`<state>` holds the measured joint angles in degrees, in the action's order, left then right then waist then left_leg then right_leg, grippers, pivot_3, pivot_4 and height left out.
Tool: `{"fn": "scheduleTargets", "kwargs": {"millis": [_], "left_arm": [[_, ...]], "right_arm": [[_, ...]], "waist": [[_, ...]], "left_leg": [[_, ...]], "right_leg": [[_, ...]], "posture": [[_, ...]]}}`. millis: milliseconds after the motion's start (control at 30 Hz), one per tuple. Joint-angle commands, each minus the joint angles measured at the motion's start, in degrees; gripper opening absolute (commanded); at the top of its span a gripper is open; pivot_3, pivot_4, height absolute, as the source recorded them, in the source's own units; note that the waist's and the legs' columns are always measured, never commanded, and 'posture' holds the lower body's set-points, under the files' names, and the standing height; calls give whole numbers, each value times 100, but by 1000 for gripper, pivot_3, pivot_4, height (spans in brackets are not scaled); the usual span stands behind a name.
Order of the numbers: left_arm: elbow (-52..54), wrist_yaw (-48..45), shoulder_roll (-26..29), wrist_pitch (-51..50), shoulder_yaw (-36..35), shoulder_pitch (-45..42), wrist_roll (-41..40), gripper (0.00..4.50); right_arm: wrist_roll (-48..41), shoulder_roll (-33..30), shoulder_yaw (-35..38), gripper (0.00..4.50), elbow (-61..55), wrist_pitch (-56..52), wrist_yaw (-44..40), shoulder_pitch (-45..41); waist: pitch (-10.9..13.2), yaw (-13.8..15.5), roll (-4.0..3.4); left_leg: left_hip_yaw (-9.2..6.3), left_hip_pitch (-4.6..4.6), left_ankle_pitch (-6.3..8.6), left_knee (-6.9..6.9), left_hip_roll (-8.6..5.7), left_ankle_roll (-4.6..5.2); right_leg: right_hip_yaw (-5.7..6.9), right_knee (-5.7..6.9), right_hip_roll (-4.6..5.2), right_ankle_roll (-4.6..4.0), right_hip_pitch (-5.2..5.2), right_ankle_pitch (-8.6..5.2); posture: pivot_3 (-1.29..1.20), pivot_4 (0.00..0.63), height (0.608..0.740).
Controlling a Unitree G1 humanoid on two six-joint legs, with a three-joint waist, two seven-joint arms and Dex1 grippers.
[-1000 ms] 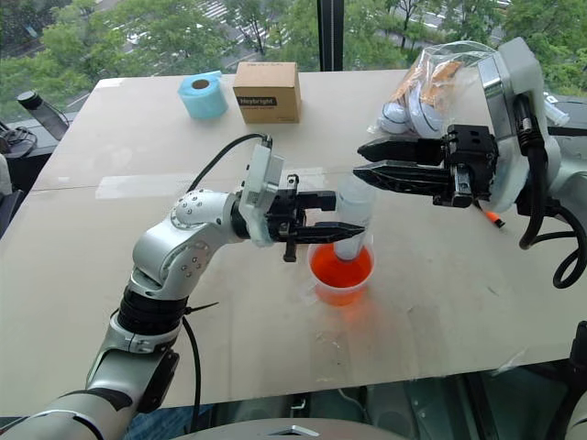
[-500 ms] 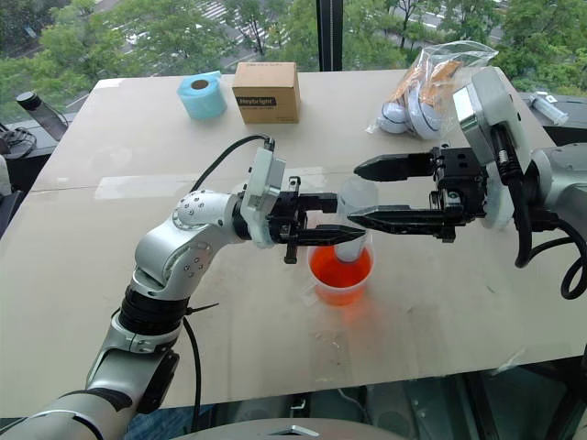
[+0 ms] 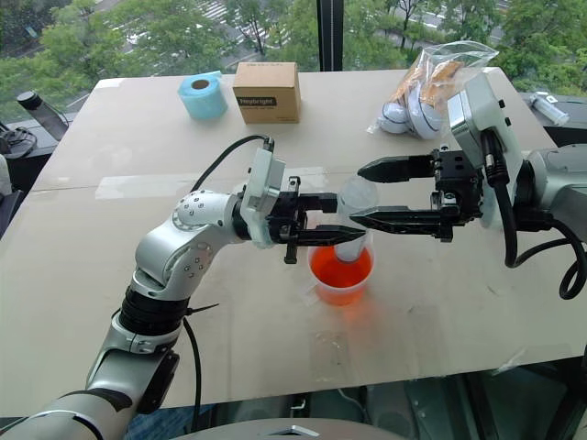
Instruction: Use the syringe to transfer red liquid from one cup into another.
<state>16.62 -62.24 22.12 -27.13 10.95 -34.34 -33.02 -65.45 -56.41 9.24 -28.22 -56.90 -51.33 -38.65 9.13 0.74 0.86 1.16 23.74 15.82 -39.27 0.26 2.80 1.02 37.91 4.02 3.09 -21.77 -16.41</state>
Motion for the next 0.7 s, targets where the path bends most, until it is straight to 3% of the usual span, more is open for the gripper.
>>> {"fn": "scheduleTargets", "kwargs": {"millis": [33, 67, 100, 367, 700], "left_arm": [[77, 21, -62, 108, -62, -59, -72, 1327], [72, 19, -64, 109, -63, -58, -74, 1327], [64, 17, -69, 104, -60, -59, -75, 1327], [29, 6, -89, 67, -33, -98, -80, 1327], [67, -74, -13, 45, -42, -33, -139, 1327]], "right_arm": [[99, -67, 28, 1684, -120, 106, -135, 71], [109, -66, 37, 1369, -121, 120, -156, 87], [109, -63, 48, 1336, -120, 130, -160, 99], [111, -47, 130, 1336, -106, 204, -198, 157], [-438, 244, 446, 1336, 406, 48, 361, -345]], "waist": [[0, 0, 0], [0, 0, 0], [0, 0, 0], [0, -1, 0], [0, -3, 0]], "left_leg": [[0, 0, 0, 0, 0, 0], [0, 0, 0, 0, 0, 0], [0, 0, 0, 0, 0, 0], [0, 0, 0, 0, 0, 0], [0, 0, 0, 0, 0, 0]], "right_leg": [[0, 0, 0, 0, 0, 0], [0, 0, 0, 0, 0, 0], [0, 0, 0, 0, 0, 0], [0, 0, 0, 0, 0, 0], [0, 0, 0, 0, 0, 0]], "posture": [[0, 150, 740], [0, 150, 740], [0, 150, 740], [0, 150, 740], [0, 150, 740]]}}
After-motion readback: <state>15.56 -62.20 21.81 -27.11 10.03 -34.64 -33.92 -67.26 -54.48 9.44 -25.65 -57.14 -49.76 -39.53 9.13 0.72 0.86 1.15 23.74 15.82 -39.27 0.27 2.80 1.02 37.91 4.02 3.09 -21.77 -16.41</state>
